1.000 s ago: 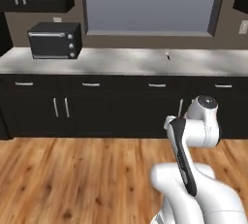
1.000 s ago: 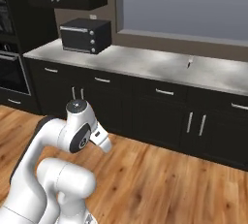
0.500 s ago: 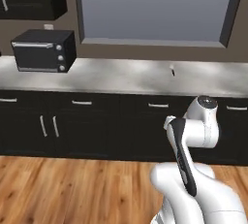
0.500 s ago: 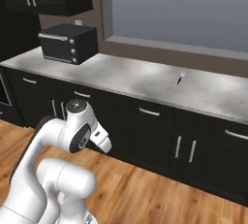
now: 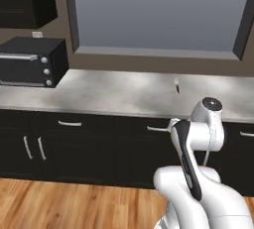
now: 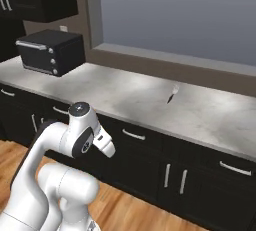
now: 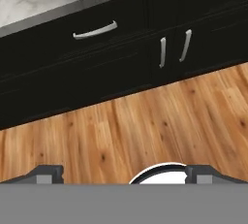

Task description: Organize the utensils by type. Pick up the wooden spoons from the counter and place them in the open cabinet. Then pick up the metallic utensils from the counter and place them in the open drawer.

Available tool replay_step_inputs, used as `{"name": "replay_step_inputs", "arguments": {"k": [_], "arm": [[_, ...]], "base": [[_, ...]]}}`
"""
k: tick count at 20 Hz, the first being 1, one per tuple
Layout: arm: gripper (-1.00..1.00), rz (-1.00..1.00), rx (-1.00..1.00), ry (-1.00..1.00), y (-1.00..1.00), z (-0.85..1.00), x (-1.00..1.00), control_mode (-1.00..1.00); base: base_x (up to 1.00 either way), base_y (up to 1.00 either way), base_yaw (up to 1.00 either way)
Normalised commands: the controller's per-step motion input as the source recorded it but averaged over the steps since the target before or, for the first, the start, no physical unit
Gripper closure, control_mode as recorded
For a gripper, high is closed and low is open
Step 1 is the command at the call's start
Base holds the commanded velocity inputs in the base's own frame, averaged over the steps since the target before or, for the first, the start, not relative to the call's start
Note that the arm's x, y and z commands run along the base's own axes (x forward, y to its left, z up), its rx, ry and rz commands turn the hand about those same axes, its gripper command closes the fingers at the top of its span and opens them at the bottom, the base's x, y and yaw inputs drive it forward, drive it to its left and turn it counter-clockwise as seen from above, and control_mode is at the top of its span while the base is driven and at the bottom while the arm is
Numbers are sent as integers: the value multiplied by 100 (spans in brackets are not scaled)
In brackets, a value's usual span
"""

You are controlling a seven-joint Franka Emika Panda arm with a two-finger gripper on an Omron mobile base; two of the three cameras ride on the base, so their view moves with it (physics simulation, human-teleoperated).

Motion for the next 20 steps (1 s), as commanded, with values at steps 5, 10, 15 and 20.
{"name": "replay_step_inputs", "arguments": {"k": [5,10,15,20], "arm": [[-100,0,0,0,0,0,0,100],[-100,0,0,0,0,0,0,100],[-100,0,0,0,0,0,0,100],[-100,0,0,0,0,0,0,100]], "base": [[65,-32,0],[54,-26,-1],[51,-16,-5],[43,-18,-10]]}}
